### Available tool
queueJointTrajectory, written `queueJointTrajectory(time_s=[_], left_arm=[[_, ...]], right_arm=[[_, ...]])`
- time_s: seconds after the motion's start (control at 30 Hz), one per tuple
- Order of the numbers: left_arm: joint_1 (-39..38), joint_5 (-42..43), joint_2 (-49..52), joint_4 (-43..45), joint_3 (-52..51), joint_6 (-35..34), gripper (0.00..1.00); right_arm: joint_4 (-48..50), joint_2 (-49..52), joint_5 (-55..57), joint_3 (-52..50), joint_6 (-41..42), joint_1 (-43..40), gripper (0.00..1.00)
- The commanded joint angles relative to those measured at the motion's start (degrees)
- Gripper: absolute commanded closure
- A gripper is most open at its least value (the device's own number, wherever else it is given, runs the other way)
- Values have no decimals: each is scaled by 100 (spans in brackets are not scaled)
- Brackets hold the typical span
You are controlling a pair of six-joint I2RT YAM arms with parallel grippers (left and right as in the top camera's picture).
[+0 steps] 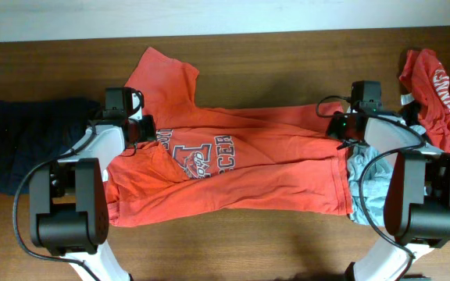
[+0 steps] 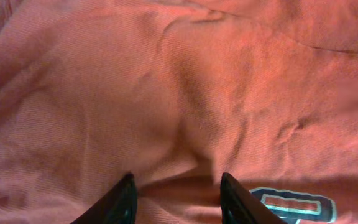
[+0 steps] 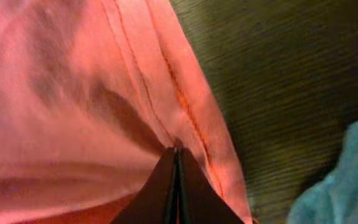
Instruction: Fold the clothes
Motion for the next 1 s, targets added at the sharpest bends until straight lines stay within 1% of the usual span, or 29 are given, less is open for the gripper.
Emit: queueJointTrajectory(time_s=[0.0, 0.07, 0.2, 0.27, 0.33, 0.37, 0.4, 0.47, 0.57, 0.67, 0.77, 0.87, 0.97], left_arm=[[107, 22, 358, -175, -26, 50, 56], [116, 22, 348, -409, 144, 52, 56], [114, 57, 229, -750, 533, 52, 56], [109, 90, 105, -1012, 841, 52, 47], [109, 181, 13, -1287, 1180, 55, 36], [109, 267, 0, -1403, 1353, 55, 34], [111, 424, -2, -1585, 1639, 57, 30], [109, 597, -2, -1705, 1947, 140, 25], [111, 728, 2, -1849, 2586, 155, 19], [111, 688, 33, -1742, 2898, 341, 16], [114, 638, 155, -1384, 2970, 498, 13], [116, 619, 459, -892, 2970, 566, 13], [114, 625, 949, -435, 2970, 560, 13]], right_arm=[[-160, -391, -772, 385, -417, -31, 91], [-330, -592, -1073, 575, -459, -31, 88], [-542, -702, -1311, 813, -457, -31, 84], [-555, -702, -1493, 841, -457, -31, 83], [-562, -702, -1720, 841, -457, -31, 78], [-570, -702, -1808, 841, -455, -31, 76], [-575, -702, -1956, 841, -455, -31, 71], [-597, -699, -2087, 861, -455, -31, 63], [-592, -699, -2138, 887, -455, -31, 52], [-446, -699, -2133, 890, -455, -31, 40], [-157, -664, -2114, 887, -455, -31, 32], [-13, -595, -2094, 887, -457, -31, 30], [-90, -487, -2094, 887, -457, -31, 30]])
